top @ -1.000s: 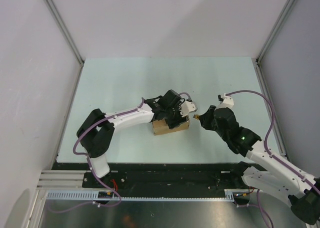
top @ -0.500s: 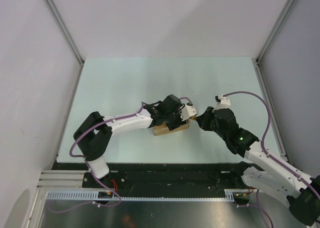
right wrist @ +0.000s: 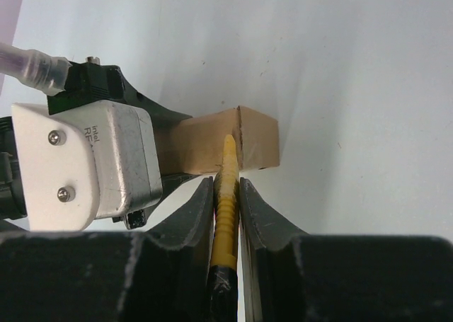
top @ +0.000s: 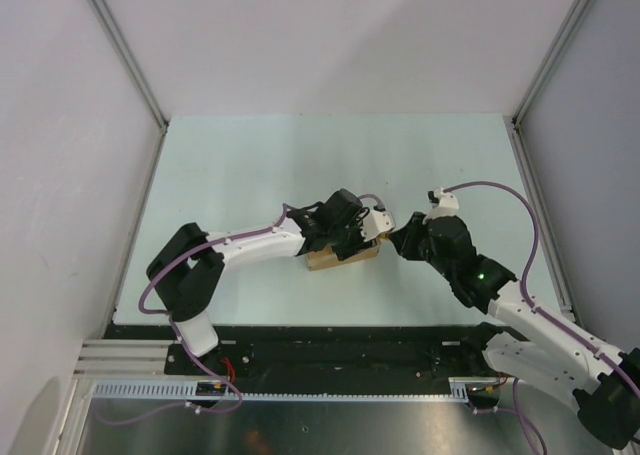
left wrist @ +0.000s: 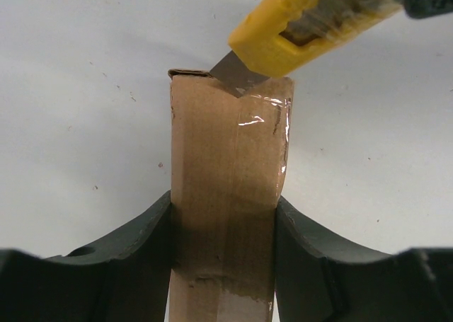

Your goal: Unpack the express box

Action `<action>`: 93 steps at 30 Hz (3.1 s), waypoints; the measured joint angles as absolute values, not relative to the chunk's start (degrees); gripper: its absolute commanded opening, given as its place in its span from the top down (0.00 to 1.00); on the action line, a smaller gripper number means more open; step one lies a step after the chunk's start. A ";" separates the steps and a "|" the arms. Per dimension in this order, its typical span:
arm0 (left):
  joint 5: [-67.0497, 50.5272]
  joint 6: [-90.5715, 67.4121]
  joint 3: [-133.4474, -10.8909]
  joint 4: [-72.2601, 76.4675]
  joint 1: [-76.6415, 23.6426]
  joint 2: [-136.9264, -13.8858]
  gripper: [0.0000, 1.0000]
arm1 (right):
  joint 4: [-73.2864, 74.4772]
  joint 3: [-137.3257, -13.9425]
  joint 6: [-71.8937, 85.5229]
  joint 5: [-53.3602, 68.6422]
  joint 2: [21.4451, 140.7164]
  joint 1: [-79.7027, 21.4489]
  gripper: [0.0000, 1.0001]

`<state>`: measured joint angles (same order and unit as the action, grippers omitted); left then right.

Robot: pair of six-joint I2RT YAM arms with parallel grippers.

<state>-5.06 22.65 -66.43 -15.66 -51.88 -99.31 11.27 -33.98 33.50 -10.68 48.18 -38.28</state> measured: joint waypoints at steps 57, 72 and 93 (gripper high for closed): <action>-5.21 22.52 -66.35 -15.44 -51.59 -99.50 0.75 | 15.22 -34.41 31.22 -3.84 48.99 -35.77 1.00; -6.66 21.41 -66.87 -13.98 -49.34 -100.60 0.62 | 30.00 -34.41 31.20 6.98 46.92 -35.51 1.00; -7.88 15.27 -78.24 -20.71 -47.40 -90.87 0.00 | 28.84 -34.63 30.68 18.22 40.45 -29.34 1.00</action>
<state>-7.88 15.27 -78.24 -20.71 -47.40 -90.87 28.84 -34.63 30.68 18.22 40.45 -29.34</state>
